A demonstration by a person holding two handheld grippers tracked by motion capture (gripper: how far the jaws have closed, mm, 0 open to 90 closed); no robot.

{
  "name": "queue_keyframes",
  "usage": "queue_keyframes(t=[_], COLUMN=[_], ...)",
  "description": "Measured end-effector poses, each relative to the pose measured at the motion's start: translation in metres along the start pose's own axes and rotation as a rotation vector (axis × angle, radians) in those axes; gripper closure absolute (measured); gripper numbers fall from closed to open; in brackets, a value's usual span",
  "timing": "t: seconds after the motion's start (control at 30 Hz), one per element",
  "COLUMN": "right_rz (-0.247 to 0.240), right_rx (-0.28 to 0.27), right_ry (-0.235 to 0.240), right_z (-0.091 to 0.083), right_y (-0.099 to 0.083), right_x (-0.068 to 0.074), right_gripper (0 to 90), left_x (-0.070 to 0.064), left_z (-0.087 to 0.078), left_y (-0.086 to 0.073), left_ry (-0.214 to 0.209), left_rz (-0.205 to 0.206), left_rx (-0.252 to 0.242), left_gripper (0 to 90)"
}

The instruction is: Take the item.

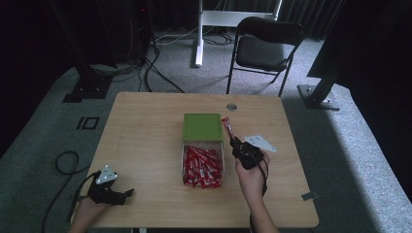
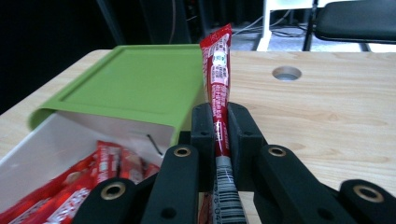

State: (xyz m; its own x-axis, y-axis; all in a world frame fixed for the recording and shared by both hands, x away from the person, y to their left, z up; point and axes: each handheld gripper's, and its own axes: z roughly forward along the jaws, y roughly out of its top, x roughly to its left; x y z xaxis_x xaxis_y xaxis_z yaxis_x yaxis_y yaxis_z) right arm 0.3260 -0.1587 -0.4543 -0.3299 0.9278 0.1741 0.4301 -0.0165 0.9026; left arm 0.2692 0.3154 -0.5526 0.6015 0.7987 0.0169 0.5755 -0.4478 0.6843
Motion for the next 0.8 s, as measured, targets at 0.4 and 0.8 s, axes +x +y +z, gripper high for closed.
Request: queue_keyframes(t=[0.4, 0.8], right_rz=[0.072, 0.129], right_rx=[0.046, 0.119], right_ry=[-0.047, -0.070], right_z=[0.025, 0.052], right_y=[-0.027, -0.053], right_x=[-0.010, -0.015], right_gripper=[82.4, 82.3], left_x=[0.000, 0.000], left_z=[0.000, 0.000], left_y=[0.000, 0.000], left_ry=[-0.001, 0.000], left_rz=[-0.002, -0.002], left_rx=[0.000, 0.000], left_gripper=[0.8, 0.7])
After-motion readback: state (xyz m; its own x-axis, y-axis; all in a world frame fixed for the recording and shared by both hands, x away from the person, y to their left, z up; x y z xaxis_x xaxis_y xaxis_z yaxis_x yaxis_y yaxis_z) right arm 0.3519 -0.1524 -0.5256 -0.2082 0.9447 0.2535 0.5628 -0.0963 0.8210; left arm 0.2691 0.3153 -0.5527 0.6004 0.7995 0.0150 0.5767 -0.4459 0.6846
